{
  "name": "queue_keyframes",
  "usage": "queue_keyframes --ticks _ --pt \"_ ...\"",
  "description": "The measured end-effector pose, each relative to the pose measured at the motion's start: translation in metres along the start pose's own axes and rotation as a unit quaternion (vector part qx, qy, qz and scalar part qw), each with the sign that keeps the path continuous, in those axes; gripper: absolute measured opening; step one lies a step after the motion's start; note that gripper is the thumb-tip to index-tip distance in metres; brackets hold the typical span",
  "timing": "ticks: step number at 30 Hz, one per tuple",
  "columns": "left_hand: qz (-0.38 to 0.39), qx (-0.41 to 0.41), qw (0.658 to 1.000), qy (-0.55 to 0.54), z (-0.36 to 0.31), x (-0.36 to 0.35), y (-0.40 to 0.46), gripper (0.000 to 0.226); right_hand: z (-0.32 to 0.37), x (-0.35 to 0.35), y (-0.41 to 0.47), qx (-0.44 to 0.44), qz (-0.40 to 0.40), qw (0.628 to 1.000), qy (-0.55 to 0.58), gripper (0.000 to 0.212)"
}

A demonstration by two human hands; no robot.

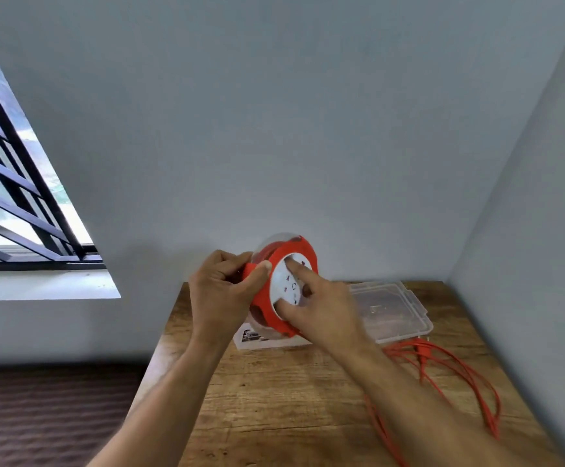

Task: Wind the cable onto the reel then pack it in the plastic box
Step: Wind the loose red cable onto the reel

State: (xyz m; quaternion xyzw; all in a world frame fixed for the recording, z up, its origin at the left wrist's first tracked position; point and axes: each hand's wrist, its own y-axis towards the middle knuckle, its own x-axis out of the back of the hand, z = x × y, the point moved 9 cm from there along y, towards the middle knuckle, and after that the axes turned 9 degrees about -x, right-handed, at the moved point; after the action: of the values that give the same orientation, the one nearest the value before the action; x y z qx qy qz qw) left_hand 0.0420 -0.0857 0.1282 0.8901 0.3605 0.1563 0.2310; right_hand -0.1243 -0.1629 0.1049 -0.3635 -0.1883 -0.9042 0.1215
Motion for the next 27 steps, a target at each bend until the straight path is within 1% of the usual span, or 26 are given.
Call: queue_keyframes --ticks 1,2,3,4,5,6,7,8,9,10,11,12,13,14,15,16,17,18,19,20,22,23,25,27 --pt "-0.011 -0.012 1.0 0.004 -0.003 0.0 -0.003 0.013 -0.006 -0.005 -0.003 -0.07 0.01 0.992 0.104 0.073" --pt "-0.016 -0.024 0.999 0.014 -0.006 0.001 -0.005 0.015 -0.008 -0.012 -0.007 -0.126 0.021 0.975 0.183 0.071" --pt "-0.019 -0.036 0.999 0.027 -0.008 0.001 -0.008 0.025 -0.01 -0.019 -0.01 -0.171 0.032 0.956 0.236 0.069" --pt "-0.02 -0.055 0.997 0.042 -0.009 0.002 -0.011 0.035 -0.013 -0.027 -0.014 -0.214 0.047 0.932 0.287 0.065" --pt "-0.017 -0.094 0.993 0.068 -0.014 0.002 -0.015 0.04 -0.017 -0.037 -0.018 -0.26 0.066 0.9 0.343 0.059" --pt "-0.012 -0.143 0.985 0.098 -0.021 0.0 -0.02 0.041 -0.021 -0.045 -0.022 -0.307 0.085 0.859 0.4 0.05" --pt "-0.004 -0.182 0.975 0.128 -0.027 -0.002 -0.027 0.042 -0.024 -0.052 -0.026 -0.35 0.106 0.818 0.443 0.043" --pt "0.003 -0.202 0.969 0.145 -0.029 -0.004 -0.031 0.043 -0.025 -0.055 -0.031 -0.379 0.13 0.79 0.464 0.039" --pt "0.003 -0.206 0.967 0.149 -0.028 -0.003 -0.032 0.043 -0.022 -0.055 -0.034 -0.385 0.155 0.777 0.473 0.037" --pt "-0.003 -0.193 0.971 0.142 -0.025 0.0 -0.031 0.041 -0.018 -0.051 -0.036 -0.374 0.178 0.777 0.474 0.035" --pt "-0.014 -0.158 0.98 0.123 -0.02 0.004 -0.027 0.036 -0.016 -0.046 -0.037 -0.35 0.192 0.79 0.465 0.035" --pt "-0.027 -0.104 0.99 0.093 -0.01 0.007 -0.023 0.028 -0.015 -0.036 -0.036 -0.317 0.195 0.823 0.43 0.034" --pt "-0.034 -0.045 0.997 0.058 0.0 0.01 -0.02 0.017 -0.018 -0.024 -0.034 -0.266 0.17 0.883 0.348 0.033" --pt "-0.035 0.009 0.999 0.022 0.009 0.01 -0.018 0.012 -0.023 -0.007 -0.03 -0.195 0.12 0.947 0.223 0.033" --pt "-0.032 0.047 0.998 -0.007 0.016 0.01 -0.016 0.015 -0.023 0.009 -0.027 -0.098 0.049 0.991 0.076 0.032" --pt "-0.024 0.073 0.997 -0.03 0.022 0.01 -0.013 0.02 -0.015 0.021 -0.029 0.018 -0.019 0.998 -0.05 0.032" --pt "-0.006 0.087 0.995 -0.042 0.026 0.008 -0.01 0.022 -0.003 0.027 -0.037 0.138 -0.057 0.98 -0.133 0.032" --pt "0.022 0.095 0.994 -0.042 0.026 0.005 -0.008 0.023 0.008 0.026 -0.047 0.237 -0.055 0.952 -0.187 0.034" --pt "0.054 0.097 0.993 -0.033 0.026 0.002 -0.006 0.022 0.014 0.021 -0.054 0.311 -0.034 0.921 -0.23 0.038" --pt "0.087 0.101 0.991 -0.022 0.026 -0.003 -0.006 0.021 0.015 0.017 -0.059 0.354 -0.009 0.899 -0.259 0.047" --pt "0.136 0.111 0.984 -0.006 0.026 -0.012 -0.007 0.017 0.01 0.01 -0.06 0.392 0.037 0.872 -0.29 0.067" --pt "0.155 0.115 0.981 -0.004 0.027 -0.016 -0.007 0.015 0.01 0.005 -0.062 0.417 0.059 0.856 -0.3 0.072" --pt "0.182 0.128 0.975 -0.006 0.028 -0.021 -0.008 0.014 0.006 -0.005 -0.064 0.466 0.104 0.822 -0.311 0.071" --pt "0.197 0.145 0.97 -0.006 0.031 -0.024 -0.007 0.015 0.005 -0.006 -0.061 0.492 0.123 0.798 -0.325 0.069"
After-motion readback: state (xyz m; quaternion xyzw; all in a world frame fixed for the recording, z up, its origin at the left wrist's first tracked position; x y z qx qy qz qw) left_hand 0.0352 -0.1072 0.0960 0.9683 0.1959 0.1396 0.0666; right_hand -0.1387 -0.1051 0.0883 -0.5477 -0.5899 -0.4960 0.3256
